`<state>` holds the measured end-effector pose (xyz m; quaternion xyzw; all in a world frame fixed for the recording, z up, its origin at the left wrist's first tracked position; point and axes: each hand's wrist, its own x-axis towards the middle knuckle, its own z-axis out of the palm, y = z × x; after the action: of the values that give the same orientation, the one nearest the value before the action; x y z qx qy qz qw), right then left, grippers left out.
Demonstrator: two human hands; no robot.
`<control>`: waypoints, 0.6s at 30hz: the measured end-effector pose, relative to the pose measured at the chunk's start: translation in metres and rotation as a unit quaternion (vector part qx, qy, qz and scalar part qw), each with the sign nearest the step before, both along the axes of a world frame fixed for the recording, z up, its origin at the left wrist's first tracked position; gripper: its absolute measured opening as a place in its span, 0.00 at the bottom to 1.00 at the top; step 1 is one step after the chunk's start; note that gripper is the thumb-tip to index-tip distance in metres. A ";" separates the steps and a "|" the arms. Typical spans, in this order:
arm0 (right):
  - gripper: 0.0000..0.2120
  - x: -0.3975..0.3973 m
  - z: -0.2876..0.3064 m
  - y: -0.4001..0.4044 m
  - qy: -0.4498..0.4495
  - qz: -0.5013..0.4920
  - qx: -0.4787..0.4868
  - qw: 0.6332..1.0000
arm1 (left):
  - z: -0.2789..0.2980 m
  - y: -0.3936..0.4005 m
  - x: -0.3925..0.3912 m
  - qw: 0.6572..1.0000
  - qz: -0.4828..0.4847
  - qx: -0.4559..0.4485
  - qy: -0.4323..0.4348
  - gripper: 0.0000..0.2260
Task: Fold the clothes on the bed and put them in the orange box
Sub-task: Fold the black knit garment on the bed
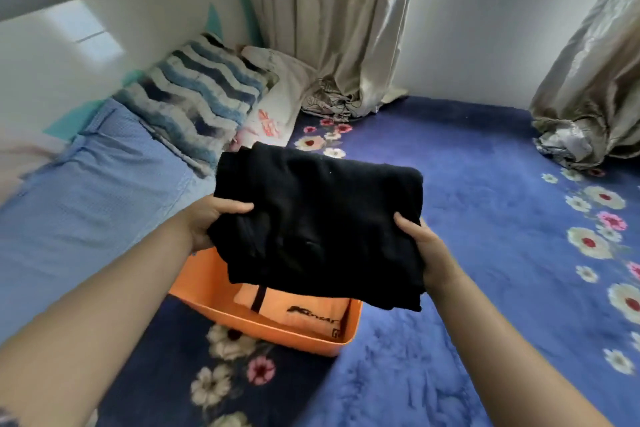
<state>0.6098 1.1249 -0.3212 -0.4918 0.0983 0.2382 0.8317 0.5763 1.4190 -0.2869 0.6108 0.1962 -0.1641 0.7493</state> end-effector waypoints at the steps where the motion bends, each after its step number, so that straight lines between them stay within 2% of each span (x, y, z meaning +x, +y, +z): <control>1: 0.20 -0.001 -0.010 0.015 0.017 -0.002 -0.021 1.000 | -0.008 0.011 0.003 0.999 0.017 0.025 0.022 0.03; 5: 0.16 0.004 -0.065 0.069 0.121 0.000 -0.145 0.982 | -0.064 0.044 0.022 0.989 0.010 0.115 0.096 0.10; 8: 0.22 0.009 -0.103 0.099 0.207 0.020 -0.259 0.943 | -0.106 0.053 0.032 0.979 -0.009 0.143 0.145 0.08; 10: 0.24 0.017 -0.127 0.113 0.248 0.020 -0.300 0.921 | -0.133 0.058 0.042 0.977 -0.015 0.144 0.158 0.10; 15: 0.23 0.033 -0.164 0.125 0.281 -0.019 -0.357 0.891 | -0.189 0.066 0.064 0.974 -0.047 0.129 0.179 0.14; 18: 0.21 0.042 -0.181 0.123 0.241 0.006 -0.427 0.872 | -0.219 0.070 0.079 0.962 -0.083 0.133 0.224 0.13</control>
<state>0.6514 1.2483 -0.5021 -0.7270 0.3849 0.2890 0.4897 0.6549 1.4891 -0.5059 0.6668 0.3278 -0.3309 0.5817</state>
